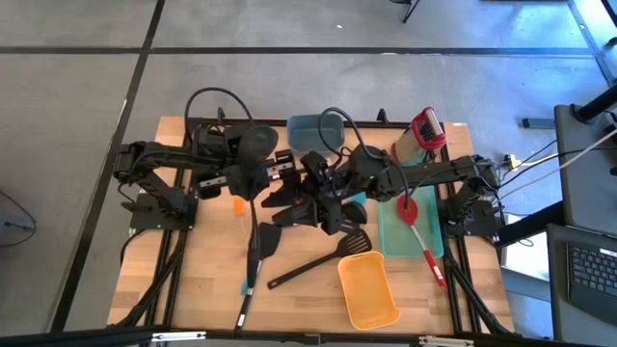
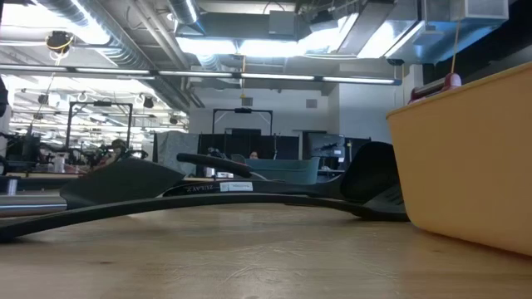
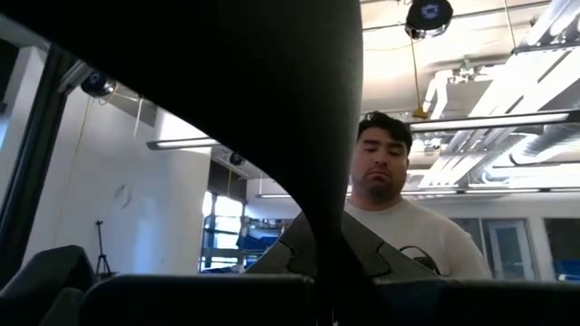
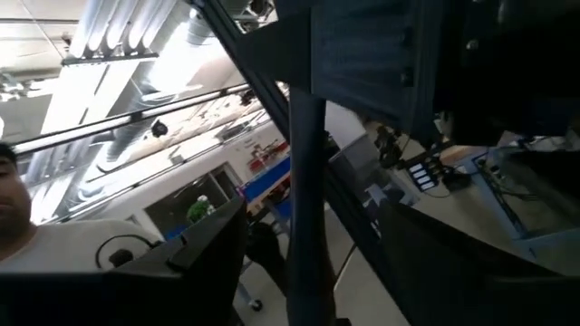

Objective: Pick & Place Kitchen Items
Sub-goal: Put the black serving spoon into the green bin

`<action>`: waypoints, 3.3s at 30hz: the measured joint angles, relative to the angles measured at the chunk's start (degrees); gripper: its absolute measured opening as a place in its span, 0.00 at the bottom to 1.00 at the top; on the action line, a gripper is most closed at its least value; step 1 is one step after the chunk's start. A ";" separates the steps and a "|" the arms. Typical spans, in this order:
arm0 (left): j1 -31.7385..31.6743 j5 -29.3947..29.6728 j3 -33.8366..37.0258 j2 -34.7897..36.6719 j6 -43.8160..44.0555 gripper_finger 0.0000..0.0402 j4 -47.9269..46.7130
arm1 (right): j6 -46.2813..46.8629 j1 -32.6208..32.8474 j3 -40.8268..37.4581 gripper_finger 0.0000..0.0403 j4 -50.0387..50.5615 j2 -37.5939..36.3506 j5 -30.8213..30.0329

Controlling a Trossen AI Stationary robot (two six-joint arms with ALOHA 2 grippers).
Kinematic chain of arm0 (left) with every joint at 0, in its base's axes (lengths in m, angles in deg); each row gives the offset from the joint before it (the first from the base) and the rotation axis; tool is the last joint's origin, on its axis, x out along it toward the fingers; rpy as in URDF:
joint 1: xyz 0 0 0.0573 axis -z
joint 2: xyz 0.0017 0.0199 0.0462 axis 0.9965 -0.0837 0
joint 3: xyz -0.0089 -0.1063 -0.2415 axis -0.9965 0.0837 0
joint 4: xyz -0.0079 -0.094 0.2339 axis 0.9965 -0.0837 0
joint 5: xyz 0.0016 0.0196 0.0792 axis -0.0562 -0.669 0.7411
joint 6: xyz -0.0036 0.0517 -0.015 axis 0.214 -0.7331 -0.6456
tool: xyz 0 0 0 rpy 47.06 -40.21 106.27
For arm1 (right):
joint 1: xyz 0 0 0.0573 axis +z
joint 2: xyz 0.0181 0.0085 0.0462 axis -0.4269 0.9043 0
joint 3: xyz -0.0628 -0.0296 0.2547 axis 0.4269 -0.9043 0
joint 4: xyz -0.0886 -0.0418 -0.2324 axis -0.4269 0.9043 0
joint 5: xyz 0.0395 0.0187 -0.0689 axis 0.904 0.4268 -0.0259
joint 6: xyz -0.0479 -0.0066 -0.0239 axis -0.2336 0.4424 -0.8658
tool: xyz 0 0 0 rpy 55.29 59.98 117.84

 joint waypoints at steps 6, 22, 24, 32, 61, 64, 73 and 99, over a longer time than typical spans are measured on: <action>-0.37 -1.56 0.00 0.00 1.27 0.01 -0.02 | 0.00 0.07 0.00 0.63 2.06 0.00 0.06; -0.39 -2.88 0.04 0.11 0.30 0.01 -1.40 | 0.82 0.04 0.81 0.63 -5.45 3.14 -0.24; -0.37 -3.33 0.03 0.26 0.70 0.01 -1.32 | 1.19 0.05 2.37 0.63 -4.88 4.05 1.01; -0.68 -3.89 -0.04 0.28 5.91 0.01 -0.05 | -1.48 0.07 4.35 0.63 -0.33 4.61 1.54; -0.17 4.78 0.00 12.97 -25.22 0.01 -39.57 | -1.74 1.73 4.33 0.63 3.01 4.96 0.77; -0.39 4.48 0.04 11.56 -24.96 0.01 -39.80 | -1.79 1.73 4.33 0.63 2.91 4.96 0.69; -0.61 2.03 0.07 11.56 -25.33 0.01 -38.18 | -1.38 1.75 4.33 0.62 2.79 4.85 0.67; -6.60 -3.60 0.00 9.80 -24.52 0.01 -37.38 | 1.90 1.64 4.28 0.29 0.39 4.76 1.96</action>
